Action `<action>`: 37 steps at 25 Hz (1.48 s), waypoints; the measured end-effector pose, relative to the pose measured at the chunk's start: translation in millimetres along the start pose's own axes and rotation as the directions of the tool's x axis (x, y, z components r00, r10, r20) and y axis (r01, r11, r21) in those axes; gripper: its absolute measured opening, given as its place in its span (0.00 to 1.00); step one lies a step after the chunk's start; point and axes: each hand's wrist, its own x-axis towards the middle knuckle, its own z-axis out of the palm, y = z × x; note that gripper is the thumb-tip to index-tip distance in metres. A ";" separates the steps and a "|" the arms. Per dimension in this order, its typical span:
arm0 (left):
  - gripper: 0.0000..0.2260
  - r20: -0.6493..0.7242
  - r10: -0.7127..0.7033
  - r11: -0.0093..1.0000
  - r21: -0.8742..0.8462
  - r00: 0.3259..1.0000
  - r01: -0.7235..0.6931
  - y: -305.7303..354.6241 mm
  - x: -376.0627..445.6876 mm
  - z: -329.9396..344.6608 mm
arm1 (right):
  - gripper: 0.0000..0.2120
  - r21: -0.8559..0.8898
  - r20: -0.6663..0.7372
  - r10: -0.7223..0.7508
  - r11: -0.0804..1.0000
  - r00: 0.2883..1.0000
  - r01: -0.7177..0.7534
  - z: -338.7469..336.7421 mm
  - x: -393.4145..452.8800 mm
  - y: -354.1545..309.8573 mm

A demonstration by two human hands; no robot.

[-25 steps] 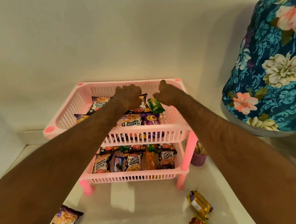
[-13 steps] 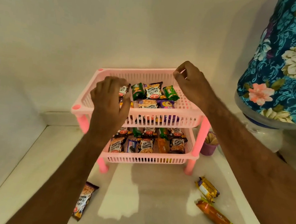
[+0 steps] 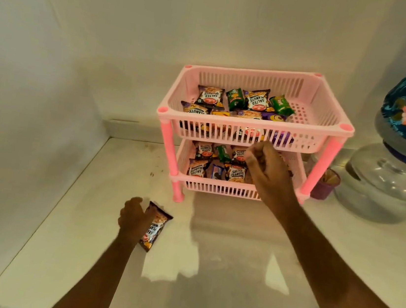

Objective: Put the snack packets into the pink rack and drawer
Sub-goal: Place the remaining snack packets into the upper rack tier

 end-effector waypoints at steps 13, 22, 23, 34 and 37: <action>0.21 0.234 0.003 0.999 -0.035 0.972 0.005 -21.6 -42.0 19.7 | 0.04 -0.116 0.273 0.326 0.945 0.905 -0.305 90.5 -118.2 47.9; 0.19 0.293 0.277 0.846 -0.527 0.915 -0.087 69.4 -90.6 20.7 | 0.46 -0.248 0.415 0.325 0.939 0.850 -0.238 81.2 -114.9 28.2; 0.20 0.287 0.295 0.827 -0.554 0.912 -0.093 81.4 -95.9 19.3 | 0.52 -0.287 0.413 0.315 0.936 0.855 -0.206 76.6 -111.6 24.1; 0.22 0.122 0.598 0.610 -0.711 0.792 -0.351 199.9 -147.8 -11.5 | 0.43 -0.492 0.092 -0.023 0.868 0.995 0.065 -31.2 -68.3 -21.5; 0.21 0.065 0.713 0.517 -0.721 0.698 -0.461 231.7 -154.5 -28.2 | 0.39 -0.453 0.012 -0.073 0.889 0.997 0.071 -73.8 -40.4 -34.4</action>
